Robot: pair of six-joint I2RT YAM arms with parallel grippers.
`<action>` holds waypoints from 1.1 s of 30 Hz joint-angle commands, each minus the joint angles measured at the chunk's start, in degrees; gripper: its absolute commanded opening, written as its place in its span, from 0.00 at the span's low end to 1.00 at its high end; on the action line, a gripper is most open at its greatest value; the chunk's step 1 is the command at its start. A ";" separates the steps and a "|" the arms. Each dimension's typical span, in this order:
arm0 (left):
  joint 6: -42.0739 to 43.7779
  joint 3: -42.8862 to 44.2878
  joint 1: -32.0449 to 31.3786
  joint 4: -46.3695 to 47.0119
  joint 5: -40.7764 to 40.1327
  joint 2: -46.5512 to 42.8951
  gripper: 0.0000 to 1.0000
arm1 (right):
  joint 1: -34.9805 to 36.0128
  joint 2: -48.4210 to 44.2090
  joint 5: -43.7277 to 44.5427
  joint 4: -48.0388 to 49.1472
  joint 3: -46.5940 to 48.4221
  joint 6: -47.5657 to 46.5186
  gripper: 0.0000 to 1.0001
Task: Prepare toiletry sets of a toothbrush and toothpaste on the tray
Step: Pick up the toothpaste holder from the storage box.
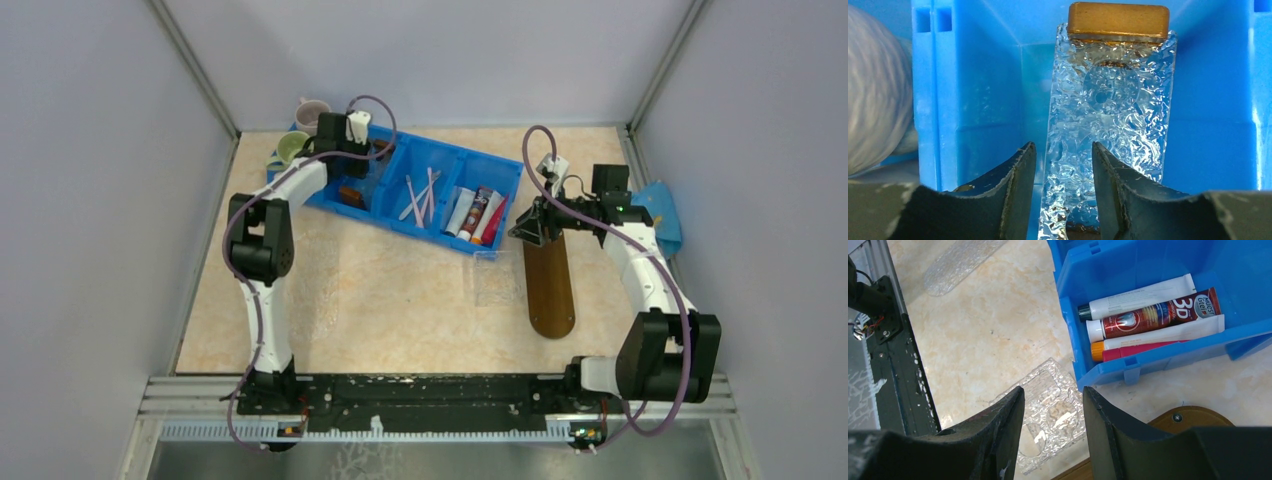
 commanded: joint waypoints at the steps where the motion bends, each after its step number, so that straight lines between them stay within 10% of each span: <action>1: -0.90 2.92 0.73 -3.18 3.44 1.89 0.49 | -0.11 0.08 -1.42 1.91 1.24 -0.73 0.47; 13: -1.79 4.09 1.15 -4.17 4.61 3.13 0.47 | -0.11 0.05 -1.71 2.00 1.24 -0.64 0.47; 21: -2.97 3.62 1.18 -4.33 5.44 1.15 0.18 | -0.11 0.14 -1.93 2.17 1.15 -0.50 0.47; 33: -4.46 -5.09 1.18 2.70 3.73 -9.03 0.13 | -0.10 0.23 -2.48 2.64 0.81 0.04 0.47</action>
